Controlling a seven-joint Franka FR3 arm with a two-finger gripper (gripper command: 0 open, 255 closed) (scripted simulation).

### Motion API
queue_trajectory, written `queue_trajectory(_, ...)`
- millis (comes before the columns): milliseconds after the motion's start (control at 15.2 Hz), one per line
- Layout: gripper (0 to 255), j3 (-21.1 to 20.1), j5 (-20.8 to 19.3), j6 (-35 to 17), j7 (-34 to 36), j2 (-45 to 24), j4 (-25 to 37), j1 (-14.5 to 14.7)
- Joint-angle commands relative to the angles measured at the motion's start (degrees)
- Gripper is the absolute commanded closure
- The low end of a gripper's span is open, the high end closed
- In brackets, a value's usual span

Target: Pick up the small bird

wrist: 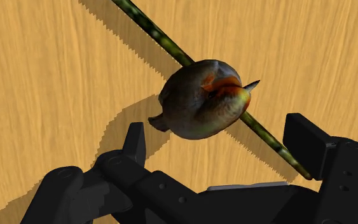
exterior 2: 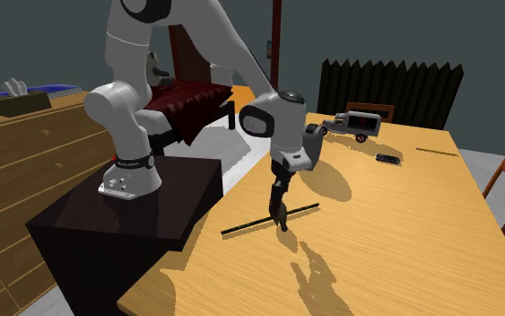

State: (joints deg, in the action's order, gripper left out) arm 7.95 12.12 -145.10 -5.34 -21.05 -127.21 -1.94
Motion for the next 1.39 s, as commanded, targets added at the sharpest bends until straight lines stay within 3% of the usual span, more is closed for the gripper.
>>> queue_trajectory(0,0,-0.39,0.67,-1.30,-0.49,-1.82,0.52,-0.26)
queue_trajectory(396,0,-1.17,1.80,-3.98,-1.45,-5.05,1.02,-0.80)
queue_trajectory(462,255,-1.15,1.78,-3.98,-1.42,-4.90,0.87,-0.76)
queue_trajectory(1056,255,-1.17,1.80,-3.98,-1.45,-5.05,1.02,-0.80)
queue_trajectory(1320,255,-0.47,0.82,-1.64,-0.62,-2.22,0.57,-0.31)
